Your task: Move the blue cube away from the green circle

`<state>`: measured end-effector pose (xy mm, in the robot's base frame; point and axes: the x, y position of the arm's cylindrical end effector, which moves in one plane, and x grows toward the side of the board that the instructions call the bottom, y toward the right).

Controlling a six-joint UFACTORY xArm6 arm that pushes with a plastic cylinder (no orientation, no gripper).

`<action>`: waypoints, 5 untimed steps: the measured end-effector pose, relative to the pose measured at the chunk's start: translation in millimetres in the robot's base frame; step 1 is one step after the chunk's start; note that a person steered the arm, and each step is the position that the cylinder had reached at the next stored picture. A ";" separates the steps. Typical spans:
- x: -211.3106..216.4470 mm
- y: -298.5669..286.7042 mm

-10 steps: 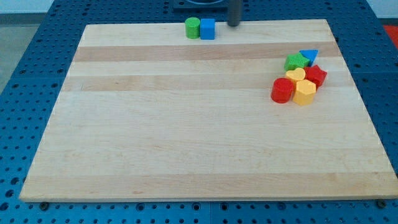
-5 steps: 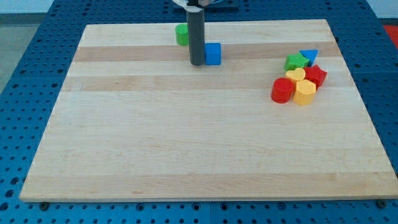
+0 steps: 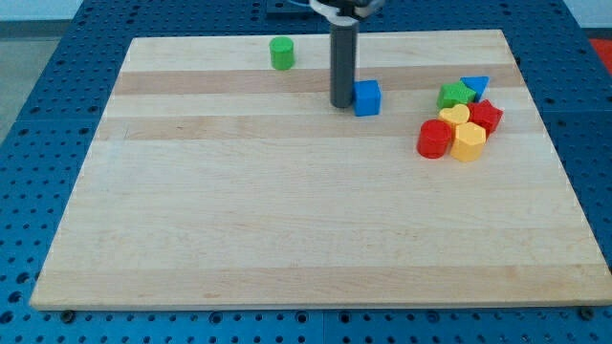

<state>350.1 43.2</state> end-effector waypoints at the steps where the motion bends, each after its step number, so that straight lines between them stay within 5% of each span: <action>1: 2.5 15.7; 5: -22.3 62.8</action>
<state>327.8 106.0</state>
